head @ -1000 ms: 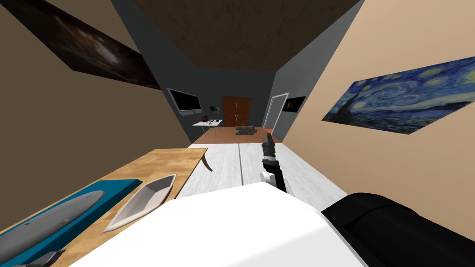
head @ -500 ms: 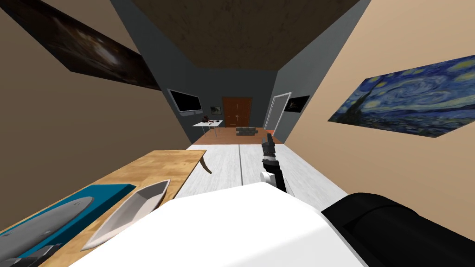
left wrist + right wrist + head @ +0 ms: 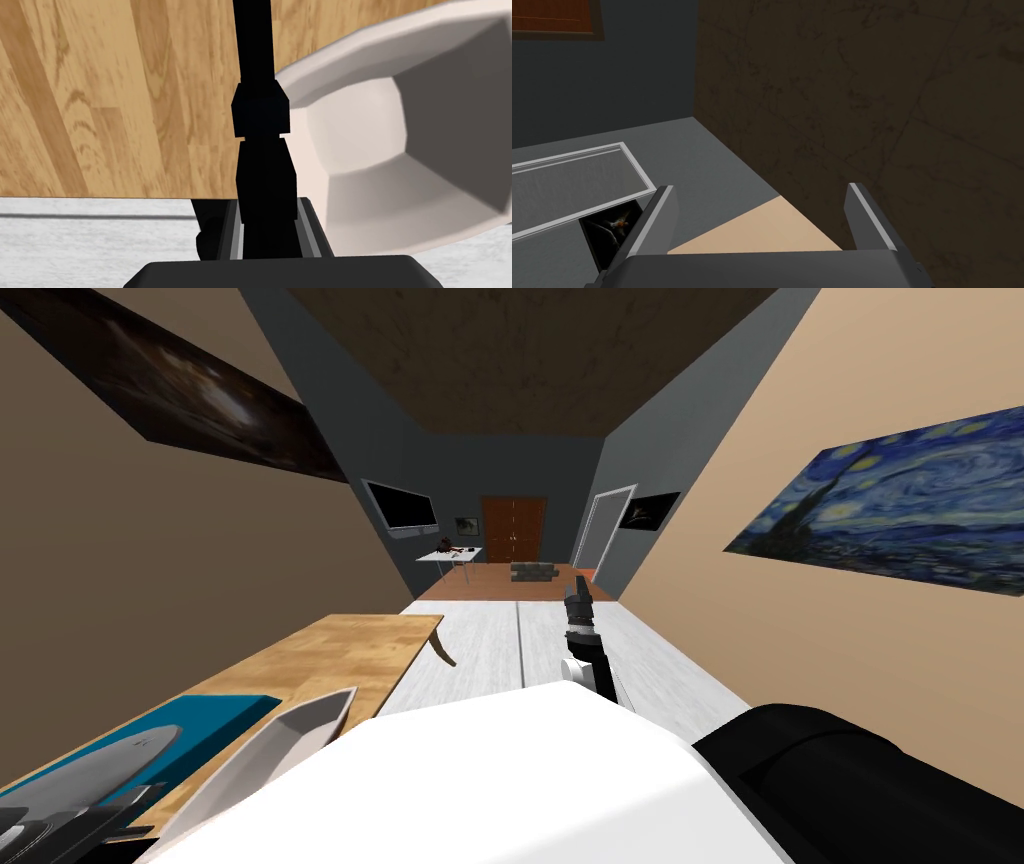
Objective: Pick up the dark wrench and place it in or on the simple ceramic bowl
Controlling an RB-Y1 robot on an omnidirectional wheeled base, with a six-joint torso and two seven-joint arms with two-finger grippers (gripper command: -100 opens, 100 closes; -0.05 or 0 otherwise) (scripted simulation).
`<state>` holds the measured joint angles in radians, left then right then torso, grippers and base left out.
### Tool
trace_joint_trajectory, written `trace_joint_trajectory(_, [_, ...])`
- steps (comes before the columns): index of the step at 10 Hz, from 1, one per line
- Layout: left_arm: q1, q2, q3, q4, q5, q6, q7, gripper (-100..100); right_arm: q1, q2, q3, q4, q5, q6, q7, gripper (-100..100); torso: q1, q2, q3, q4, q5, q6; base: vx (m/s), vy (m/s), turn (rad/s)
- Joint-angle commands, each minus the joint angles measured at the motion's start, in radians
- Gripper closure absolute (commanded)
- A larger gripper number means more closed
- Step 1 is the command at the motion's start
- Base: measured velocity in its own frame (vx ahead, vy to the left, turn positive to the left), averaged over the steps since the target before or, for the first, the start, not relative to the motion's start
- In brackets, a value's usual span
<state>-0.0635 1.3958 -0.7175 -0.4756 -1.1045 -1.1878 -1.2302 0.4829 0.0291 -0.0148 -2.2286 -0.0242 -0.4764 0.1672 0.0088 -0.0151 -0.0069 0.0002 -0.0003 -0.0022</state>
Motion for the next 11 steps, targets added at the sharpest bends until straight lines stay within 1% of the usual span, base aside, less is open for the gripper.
trace_joint_trajectory(1, [-0.049, -0.020, -0.013, 0.039, -0.006, -0.027, -0.011, 100, 0.000, 0.000, 0.000, 0.000, 0.000, 0.000, 0.000, 0, 0.000, 0.000, 0.000, 0.000, 0.000, 0.000, 0.115, -0.005, 0.038])
trace_joint_trajectory(2, [-0.070, -0.017, -0.022, 0.025, 0.008, -0.051, -0.004, 100, 0.000, 0.000, 0.000, 0.000, 0.000, 0.000, 0.000, 0, 0.001, 0.001, 0.000, 0.000, 0.001, 0.001, 0.102, -0.003, 0.046])
trace_joint_trajectory(3, [-0.070, -0.017, -0.022, 0.040, 0.008, -0.051, -0.004, 100, 0.000, 0.000, 0.000, 0.000, 0.000, 0.000, 0.000, 0, 0.002, 0.001, 0.000, 0.000, 0.001, 0.001, 0.078, -0.007, 0.010])
trace_joint_trajectory(4, [-0.070, -0.017, -0.022, 0.029, 0.008, -0.051, -0.004, 100, 0.000, 0.000, 0.000, 0.000, 0.000, 0.000, 0.000, 0, 0.002, 0.004, 0.001, 0.000, 0.001, 0.000, 0.030, -0.004, 0.003])
trace_joint_trajectory(5, [-0.080, -0.016, -0.026, 0.019, 0.015, -0.061, -0.002, 100, 0.000, 0.000, 0.000, 0.000, 0.000, 0.000, 0.000, 0, 0.002, 0.006, 0.003, 0.000, 0.001, 0.000, 0.029, -0.001, 0.025])
trace_joint_trajectory(7, [-0.089, -0.015, -0.029, 0.013, 0.021, -0.070, 0.001, 100, 0.000, 0.000, 0.000, 0.000, 0.000, 0.000, 0.000, 0, 0.002, 0.006, 0.002, -0.001, 0.001, 0.000, 0.045, 0.003, 0.026])
trace_joint_trajectory(8, [-0.109, -0.013, -0.037, 0.000, 0.034, -0.092, 0.005, 100, 0.000, 0.000, 0.000, 0.000, 0.000, 0.000, 0.000, 0, 0.003, 0.006, 0.002, -0.001, 0.001, 0.000, 0.075, 0.007, 0.054])
trace_joint_trajectory(9, [-0.090, -0.008, -0.031, -0.011, 0.032, -0.073, 0.011, 100, 0.000, 0.000, 0.000, 0.000, 0.000, 0.000, 0.000, 0, 0.002, 0.004, 0.001, -0.001, 0.001, 0.001, 0.042, 0.000, 0.008])
trace_joint_trajectory(10, [-0.091, -0.009, -0.031, -0.014, 0.034, -0.075, 0.013, -100, 0.000, 0.000, 0.000, 0.000, 0.000, 0.000, 0.000, 0, 0.002, 0.005, 0.001, -0.002, 0.001, 0.000, 0.006, 0.000, -0.005])
trace_joint_trajectory(11, [-0.091, -0.009, -0.031, -0.014, 0.034, -0.075, 0.012, -100, 0.000, 0.000, 0.000, 0.000, 0.000, 0.000, 0.000, 0, 0.002, 0.007, 0.002, -0.001, 0.000, 0.000, 0.000, 0.000, 0.000])
